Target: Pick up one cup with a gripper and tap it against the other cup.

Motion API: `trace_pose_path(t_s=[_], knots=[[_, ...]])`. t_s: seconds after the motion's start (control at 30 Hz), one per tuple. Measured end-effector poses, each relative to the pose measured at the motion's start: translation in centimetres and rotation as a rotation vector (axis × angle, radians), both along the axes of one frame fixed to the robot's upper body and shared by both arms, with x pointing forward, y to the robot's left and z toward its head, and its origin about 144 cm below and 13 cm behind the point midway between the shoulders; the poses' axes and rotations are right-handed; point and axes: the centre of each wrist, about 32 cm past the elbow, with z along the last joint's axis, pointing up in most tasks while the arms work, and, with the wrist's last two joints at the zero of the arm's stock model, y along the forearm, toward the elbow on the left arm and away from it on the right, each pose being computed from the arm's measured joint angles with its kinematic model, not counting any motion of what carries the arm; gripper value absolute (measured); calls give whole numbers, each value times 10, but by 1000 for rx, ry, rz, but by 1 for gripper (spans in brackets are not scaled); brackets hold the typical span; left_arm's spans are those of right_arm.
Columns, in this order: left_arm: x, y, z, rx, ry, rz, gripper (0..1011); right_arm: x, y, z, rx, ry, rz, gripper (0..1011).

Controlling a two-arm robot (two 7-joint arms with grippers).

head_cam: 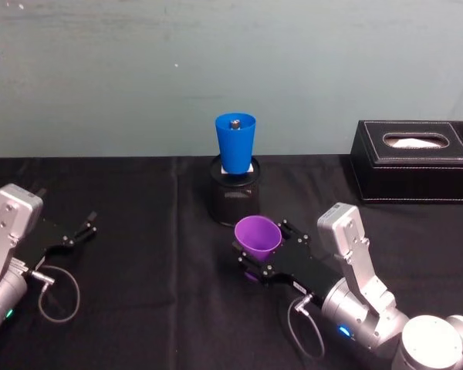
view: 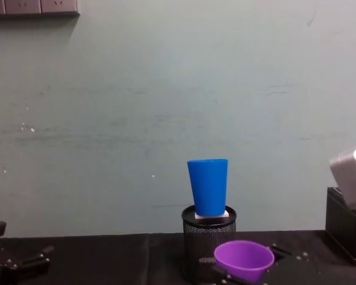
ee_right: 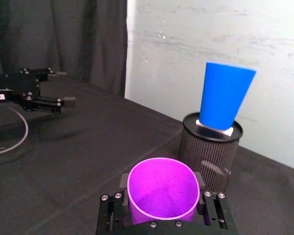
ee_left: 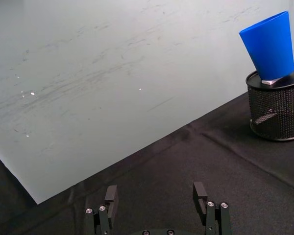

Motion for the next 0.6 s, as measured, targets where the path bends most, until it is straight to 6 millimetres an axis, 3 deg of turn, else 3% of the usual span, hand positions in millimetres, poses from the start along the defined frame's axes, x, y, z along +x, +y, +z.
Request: trace_pose_path(t_s=[0.6], knots=[[0, 0, 0, 0, 0, 0, 1000, 1, 0, -13, 38, 65, -6, 747]])
